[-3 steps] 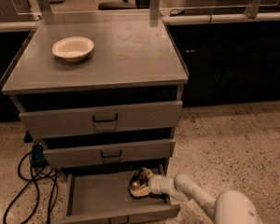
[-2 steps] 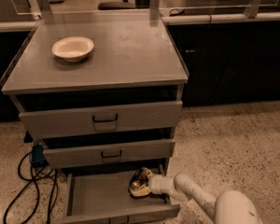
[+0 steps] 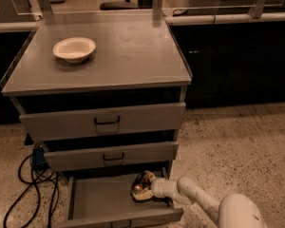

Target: Place orange can into bottom drawer

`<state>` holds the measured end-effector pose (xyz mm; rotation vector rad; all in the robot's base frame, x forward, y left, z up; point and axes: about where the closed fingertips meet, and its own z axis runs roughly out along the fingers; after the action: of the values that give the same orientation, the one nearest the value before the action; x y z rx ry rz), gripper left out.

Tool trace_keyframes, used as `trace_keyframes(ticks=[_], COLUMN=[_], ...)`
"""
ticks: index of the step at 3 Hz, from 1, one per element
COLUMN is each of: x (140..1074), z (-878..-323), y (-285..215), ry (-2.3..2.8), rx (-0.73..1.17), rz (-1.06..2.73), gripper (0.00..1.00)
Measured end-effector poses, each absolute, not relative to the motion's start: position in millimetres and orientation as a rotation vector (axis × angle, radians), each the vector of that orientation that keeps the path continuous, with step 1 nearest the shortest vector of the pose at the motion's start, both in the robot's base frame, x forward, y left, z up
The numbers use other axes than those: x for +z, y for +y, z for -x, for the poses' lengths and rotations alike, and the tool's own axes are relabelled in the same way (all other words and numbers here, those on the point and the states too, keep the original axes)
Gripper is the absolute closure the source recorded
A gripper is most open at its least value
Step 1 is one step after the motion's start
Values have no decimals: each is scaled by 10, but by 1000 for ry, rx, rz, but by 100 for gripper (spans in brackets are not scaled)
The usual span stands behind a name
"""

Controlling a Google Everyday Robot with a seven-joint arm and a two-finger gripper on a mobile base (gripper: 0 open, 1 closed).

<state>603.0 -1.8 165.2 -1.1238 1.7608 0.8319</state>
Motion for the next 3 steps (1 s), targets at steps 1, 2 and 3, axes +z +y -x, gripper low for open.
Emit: trace_keyframes(ticks=[1,2,3], x=[1652,1652,1652], z=[-6029,-6029,-6029], y=[-17,-17,-17], ry=[1761,1761,1761], rx=[832,832,832], rz=[1124,1124,1124], gripper=[34,11,0])
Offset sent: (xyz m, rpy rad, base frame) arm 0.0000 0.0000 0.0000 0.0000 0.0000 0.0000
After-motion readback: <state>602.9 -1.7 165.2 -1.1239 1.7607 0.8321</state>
